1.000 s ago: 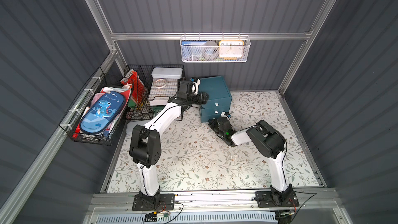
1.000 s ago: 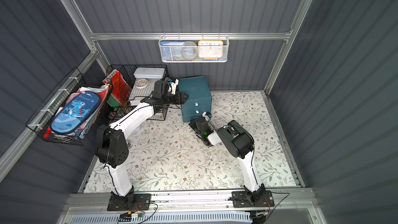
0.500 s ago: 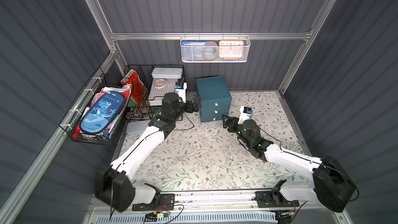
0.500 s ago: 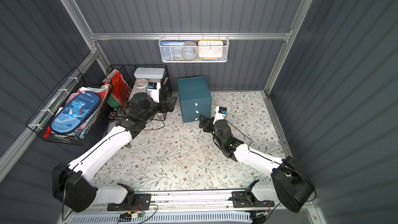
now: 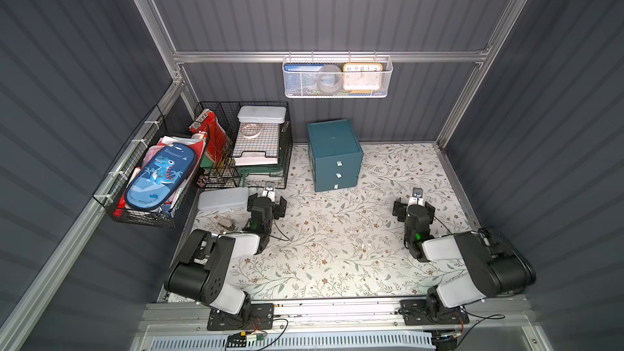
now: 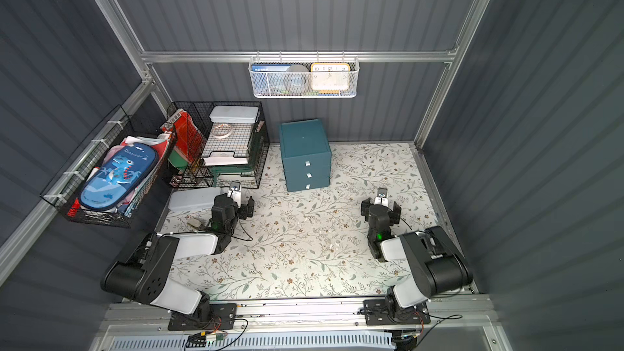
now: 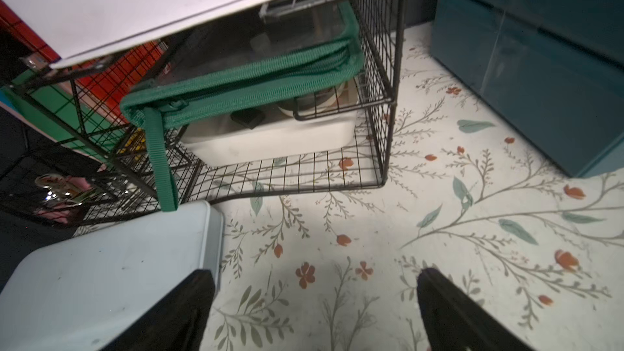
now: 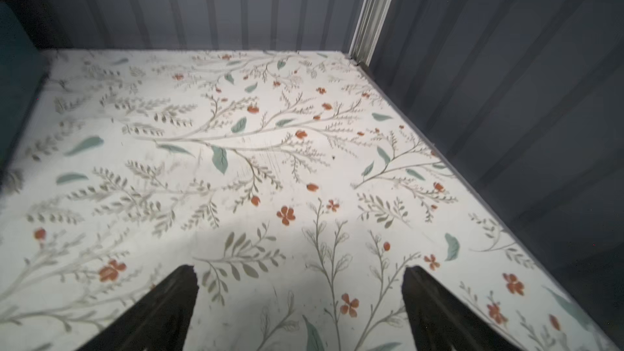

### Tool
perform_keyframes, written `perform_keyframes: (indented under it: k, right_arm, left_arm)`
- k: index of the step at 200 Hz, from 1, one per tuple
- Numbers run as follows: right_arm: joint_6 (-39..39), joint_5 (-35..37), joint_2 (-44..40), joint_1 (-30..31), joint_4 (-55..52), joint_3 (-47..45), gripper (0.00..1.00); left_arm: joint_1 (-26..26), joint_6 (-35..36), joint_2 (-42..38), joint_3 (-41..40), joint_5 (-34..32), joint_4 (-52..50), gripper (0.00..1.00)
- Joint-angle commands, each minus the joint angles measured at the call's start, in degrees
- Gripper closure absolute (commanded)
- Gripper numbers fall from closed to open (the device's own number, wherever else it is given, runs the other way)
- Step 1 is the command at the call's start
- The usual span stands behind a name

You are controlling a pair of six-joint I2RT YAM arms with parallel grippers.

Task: Place the plugs into the drawer by color
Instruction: Reset both arms

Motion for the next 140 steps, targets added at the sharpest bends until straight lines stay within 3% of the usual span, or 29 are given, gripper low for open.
perform_keyframes:
  k: [1, 18, 32, 41, 67, 140]
  right_arm:
    - [3.71, -7.55, -2.06, -5.08, 8.8, -1.11, 0.01]
    - [4.3, -12.07, -2.59, -6.93, -0.29, 3.4, 0.01]
    - [3.39, -15.45, -1.36, -7.51, -6.47, 7.57, 0.01]
    - [4.82, -18.77, -0.72, -9.32, -7.94, 8.59, 0.01]
    - [5.2, -21.37, 0.07, -10.44, -6.76, 8.76, 0.01]
    - [3.0, -25.84, 0.39, -10.11, -7.41, 9.44, 0.01]
  left_arm:
    - [5.31, -0.94, 2.66, -1.54, 6.92, 25.46, 0.01]
    - [6.93, -1.46, 8.97, -2.53, 8.63, 33.21, 0.02]
    - [7.48, -2.06, 8.05, 0.6, 10.0, 25.25, 0.01]
    - [8.51, -2.61, 9.17, 1.49, 11.55, 26.24, 0.01]
    - [12.01, -5.2, 9.35, 3.91, 17.34, 21.32, 0.01]
    - [12.21, -5.3, 9.3, 4.24, 17.07, 20.33, 0.01]
